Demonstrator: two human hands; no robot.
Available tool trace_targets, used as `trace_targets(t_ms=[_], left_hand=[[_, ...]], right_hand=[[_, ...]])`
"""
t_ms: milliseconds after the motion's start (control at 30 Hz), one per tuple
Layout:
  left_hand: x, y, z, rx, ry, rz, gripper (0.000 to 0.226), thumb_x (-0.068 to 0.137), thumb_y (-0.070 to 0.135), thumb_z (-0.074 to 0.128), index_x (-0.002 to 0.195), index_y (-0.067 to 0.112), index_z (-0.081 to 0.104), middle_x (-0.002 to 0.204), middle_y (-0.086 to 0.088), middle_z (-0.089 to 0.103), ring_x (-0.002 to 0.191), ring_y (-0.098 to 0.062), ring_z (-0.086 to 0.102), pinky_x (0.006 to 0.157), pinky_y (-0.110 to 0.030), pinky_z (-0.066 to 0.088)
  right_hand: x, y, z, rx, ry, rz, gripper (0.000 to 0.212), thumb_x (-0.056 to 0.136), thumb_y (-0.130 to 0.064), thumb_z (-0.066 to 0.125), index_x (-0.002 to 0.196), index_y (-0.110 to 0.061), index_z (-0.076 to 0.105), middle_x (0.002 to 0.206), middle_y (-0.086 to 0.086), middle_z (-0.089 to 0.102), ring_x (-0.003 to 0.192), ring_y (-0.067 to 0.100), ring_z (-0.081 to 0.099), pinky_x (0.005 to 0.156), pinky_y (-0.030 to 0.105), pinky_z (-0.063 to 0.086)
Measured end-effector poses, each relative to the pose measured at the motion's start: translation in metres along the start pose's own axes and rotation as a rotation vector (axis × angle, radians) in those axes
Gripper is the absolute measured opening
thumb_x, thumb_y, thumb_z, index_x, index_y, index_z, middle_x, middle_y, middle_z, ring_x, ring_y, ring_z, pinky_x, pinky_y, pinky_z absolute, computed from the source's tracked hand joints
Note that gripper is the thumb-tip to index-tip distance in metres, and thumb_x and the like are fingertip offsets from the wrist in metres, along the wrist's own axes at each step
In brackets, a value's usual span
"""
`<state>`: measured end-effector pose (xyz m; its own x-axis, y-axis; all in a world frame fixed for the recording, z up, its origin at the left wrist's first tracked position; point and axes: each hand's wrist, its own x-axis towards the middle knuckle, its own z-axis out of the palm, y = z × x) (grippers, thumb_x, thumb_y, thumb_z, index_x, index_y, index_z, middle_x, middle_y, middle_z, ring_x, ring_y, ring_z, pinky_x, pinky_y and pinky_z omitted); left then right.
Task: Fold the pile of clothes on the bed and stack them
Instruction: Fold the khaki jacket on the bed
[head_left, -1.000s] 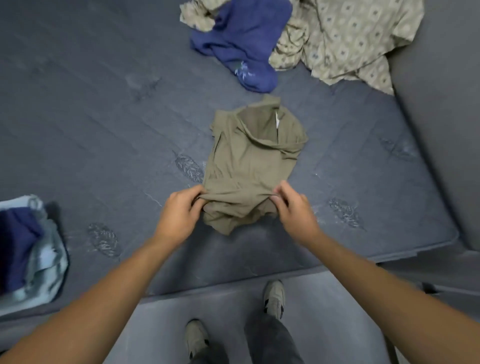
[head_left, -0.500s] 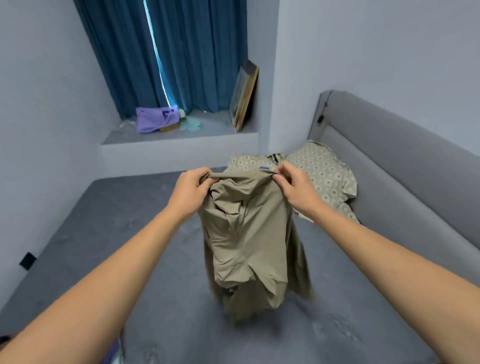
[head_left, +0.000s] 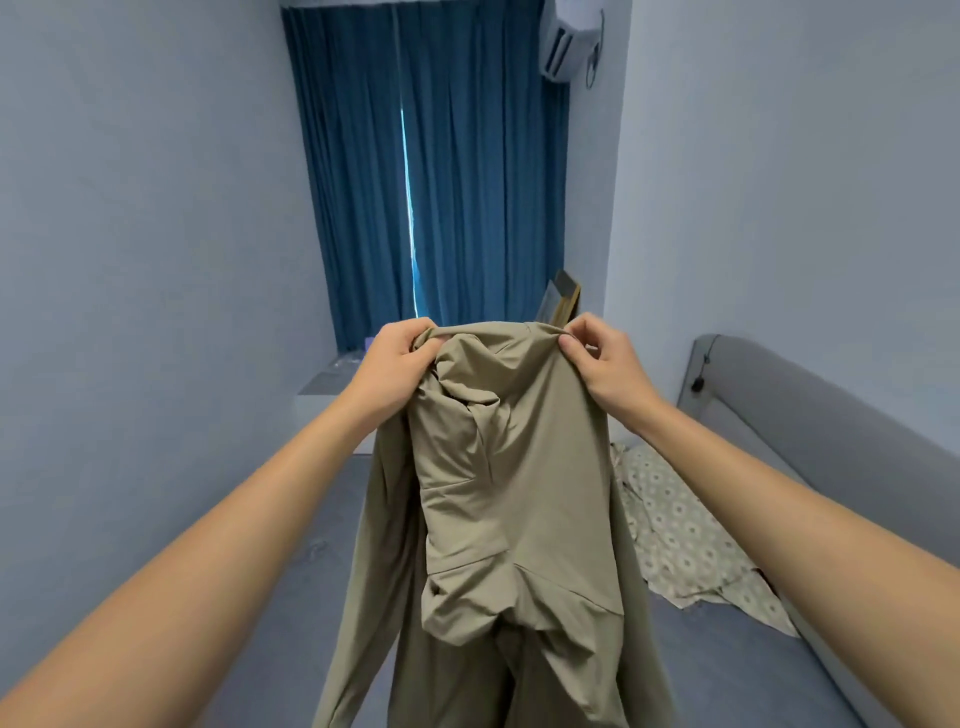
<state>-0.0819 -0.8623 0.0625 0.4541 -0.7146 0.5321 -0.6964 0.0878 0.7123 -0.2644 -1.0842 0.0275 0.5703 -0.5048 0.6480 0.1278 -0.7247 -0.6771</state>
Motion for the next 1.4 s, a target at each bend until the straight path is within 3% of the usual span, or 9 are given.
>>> trace_targets(t_ms=[300,433,500,667,767,867,967,1067,1400], left_hand=[[-0.021,-0.037,0.009,-0.001,-0.028,-0.027,0.03,0.106,0.006,0.055,0.082,-0.012,0.05,0.073,-0.006,0.04,0.073,-0.015,0.036,0.069,-0.034,0.032],[-0.03,-0.056,0.013,-0.025,-0.058,-0.04,0.03,0.105,0.008,0.057,0.076,0.006,0.054,0.066,0.011,0.042,0.065,-0.006,0.035,0.063,-0.027,0.032],[-0.032,-0.064,0.014,-0.054,-0.086,-0.039,0.022,0.104,0.013,0.062,0.085,0.004,0.06,0.071,0.006,0.052,0.068,-0.006,0.043,0.067,-0.027,0.037],[-0.034,-0.075,0.028,-0.102,-0.211,-0.113,0.041,0.086,0.065,0.069,0.109,0.032,0.064,0.093,-0.009,0.065,0.075,-0.012,0.054,0.076,-0.033,0.046],[-0.031,-0.074,0.044,-0.048,-0.188,-0.068,0.053,0.075,0.078,0.072,0.116,0.046,0.062,0.107,0.003,0.064,0.077,-0.011,0.054,0.078,-0.03,0.048],[-0.026,-0.068,0.058,-0.078,-0.131,-0.01,0.038,0.088,0.058,0.075,0.118,0.037,0.066,0.115,0.007,0.068,0.103,-0.015,0.065,0.089,-0.038,0.055],[-0.019,-0.063,0.065,-0.129,-0.043,0.02,0.021,0.102,0.029,0.066,0.097,0.009,0.072,0.09,-0.009,0.072,0.082,-0.021,0.064,0.08,-0.052,0.053],[-0.01,-0.064,0.067,-0.104,-0.003,0.023,0.031,0.105,0.023,0.062,0.098,-0.006,0.069,0.097,-0.027,0.07,0.091,-0.04,0.064,0.089,-0.061,0.049],[-0.001,-0.068,0.073,-0.093,-0.027,0.067,0.015,0.099,0.003,0.062,0.09,0.0,0.073,0.089,-0.02,0.071,0.083,-0.027,0.064,0.083,-0.041,0.049]], right_hand=[[0.01,-0.007,0.014,0.028,-0.082,-0.04,0.016,0.101,-0.019,0.064,0.088,-0.011,0.062,0.084,0.006,0.063,0.078,0.009,0.057,0.077,0.029,0.047],[0.008,-0.01,0.029,0.006,-0.103,-0.025,0.014,0.101,-0.019,0.064,0.089,-0.013,0.065,0.086,0.003,0.067,0.081,0.011,0.062,0.079,0.03,0.05],[0.009,-0.012,0.035,-0.015,-0.124,-0.032,0.014,0.102,-0.018,0.064,0.088,-0.016,0.066,0.084,-0.003,0.067,0.081,0.007,0.061,0.079,0.027,0.049],[0.013,-0.017,0.055,-0.047,-0.185,-0.052,0.014,0.101,-0.017,0.065,0.087,-0.019,0.066,0.08,-0.011,0.065,0.076,0.003,0.059,0.076,0.024,0.047],[0.016,-0.02,0.065,-0.064,-0.206,-0.057,0.016,0.1,-0.02,0.067,0.086,-0.026,0.066,0.083,-0.009,0.067,0.079,0.006,0.062,0.078,0.028,0.051],[0.015,-0.019,0.072,-0.072,-0.236,-0.031,0.013,0.1,-0.023,0.068,0.088,-0.026,0.067,0.086,-0.009,0.069,0.084,0.006,0.065,0.08,0.029,0.054],[0.012,-0.014,0.073,-0.037,-0.233,-0.015,0.011,0.099,-0.017,0.068,0.088,-0.015,0.068,0.085,-0.004,0.068,0.081,0.009,0.062,0.08,0.034,0.052],[0.003,-0.006,0.066,0.017,-0.198,0.033,0.012,0.099,-0.015,0.068,0.087,-0.012,0.067,0.083,-0.003,0.067,0.077,0.009,0.06,0.077,0.029,0.048],[-0.056,0.04,0.083,0.194,-0.215,0.218,0.023,0.094,-0.012,0.076,0.081,0.0,0.063,0.073,0.003,0.055,0.07,0.01,0.047,0.063,0.026,0.038]])
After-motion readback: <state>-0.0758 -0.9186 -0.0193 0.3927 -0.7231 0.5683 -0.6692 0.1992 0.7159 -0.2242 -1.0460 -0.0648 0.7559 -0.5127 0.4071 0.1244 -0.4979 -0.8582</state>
